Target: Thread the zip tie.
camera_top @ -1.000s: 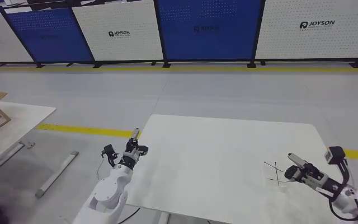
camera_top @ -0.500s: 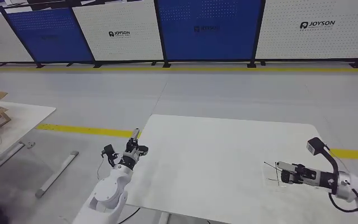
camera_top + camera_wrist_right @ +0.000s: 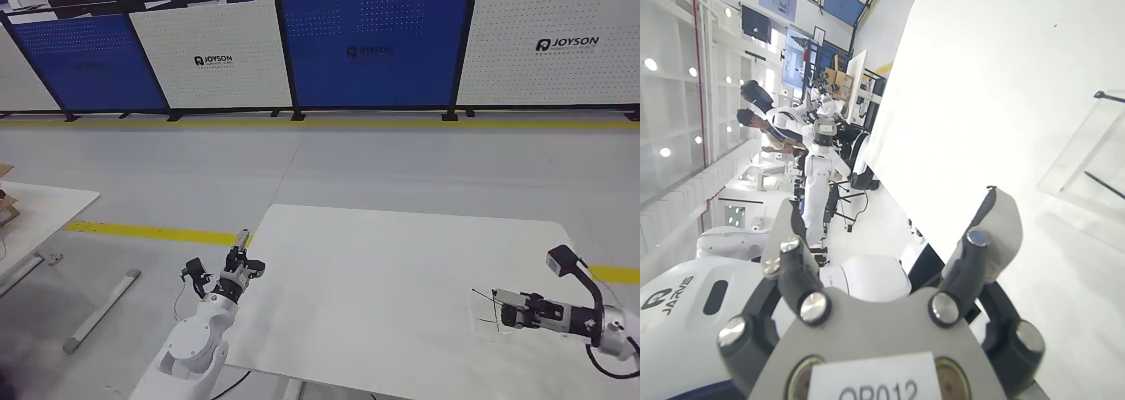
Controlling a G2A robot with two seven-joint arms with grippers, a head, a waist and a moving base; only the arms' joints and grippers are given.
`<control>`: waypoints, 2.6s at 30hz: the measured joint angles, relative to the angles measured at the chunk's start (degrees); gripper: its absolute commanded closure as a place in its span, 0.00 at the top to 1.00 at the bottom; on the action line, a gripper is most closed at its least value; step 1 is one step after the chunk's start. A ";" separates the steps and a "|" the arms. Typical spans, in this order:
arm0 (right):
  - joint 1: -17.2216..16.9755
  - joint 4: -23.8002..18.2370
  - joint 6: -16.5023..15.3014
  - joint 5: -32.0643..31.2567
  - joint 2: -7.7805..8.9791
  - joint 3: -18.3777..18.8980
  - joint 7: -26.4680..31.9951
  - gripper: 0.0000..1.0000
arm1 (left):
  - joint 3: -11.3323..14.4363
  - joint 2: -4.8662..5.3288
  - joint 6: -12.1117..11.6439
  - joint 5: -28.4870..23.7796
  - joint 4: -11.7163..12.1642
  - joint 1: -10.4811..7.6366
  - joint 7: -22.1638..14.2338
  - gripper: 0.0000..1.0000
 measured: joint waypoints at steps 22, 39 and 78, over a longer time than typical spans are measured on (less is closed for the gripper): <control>8.48 7.93 2.87 9.99 6.23 -15.41 0.00 1.00 | 0.00 0.00 0.00 0.00 0.00 0.00 0.00 1.00; 7.57 7.22 3.28 8.59 6.56 -15.13 -0.17 1.00 | 0.00 0.00 0.00 0.00 0.00 0.00 0.00 1.00; 6.91 14.60 3.71 3.61 15.38 -15.16 0.00 1.00 | 0.00 0.00 0.00 0.00 0.00 0.00 0.00 1.00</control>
